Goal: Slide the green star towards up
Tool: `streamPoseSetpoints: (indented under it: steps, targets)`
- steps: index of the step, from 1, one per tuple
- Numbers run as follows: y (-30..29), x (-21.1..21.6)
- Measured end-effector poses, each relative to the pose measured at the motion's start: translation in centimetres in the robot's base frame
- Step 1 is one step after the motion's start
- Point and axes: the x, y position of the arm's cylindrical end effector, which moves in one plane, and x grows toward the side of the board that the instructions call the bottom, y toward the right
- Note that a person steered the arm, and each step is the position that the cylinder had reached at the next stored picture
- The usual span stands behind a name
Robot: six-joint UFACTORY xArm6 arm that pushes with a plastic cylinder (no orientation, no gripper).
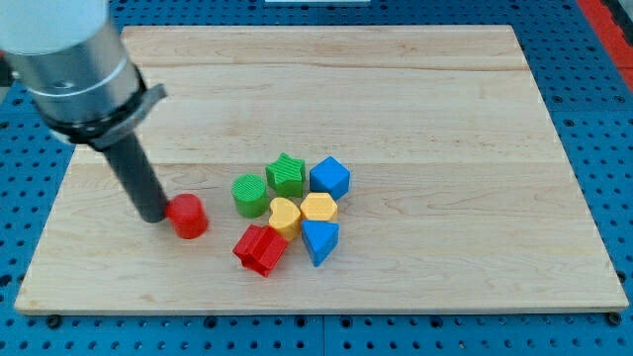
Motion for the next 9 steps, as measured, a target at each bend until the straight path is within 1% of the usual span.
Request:
streamPoseSetpoints:
  steps: [2, 3, 4, 5, 7, 9]
  targets:
    - [6.5, -0.3]
    - [4.2, 1.7]
    - [3.0, 4.7]
    - [6.5, 6.1]
    - [8.6, 6.7]
    - [9.6, 6.0]
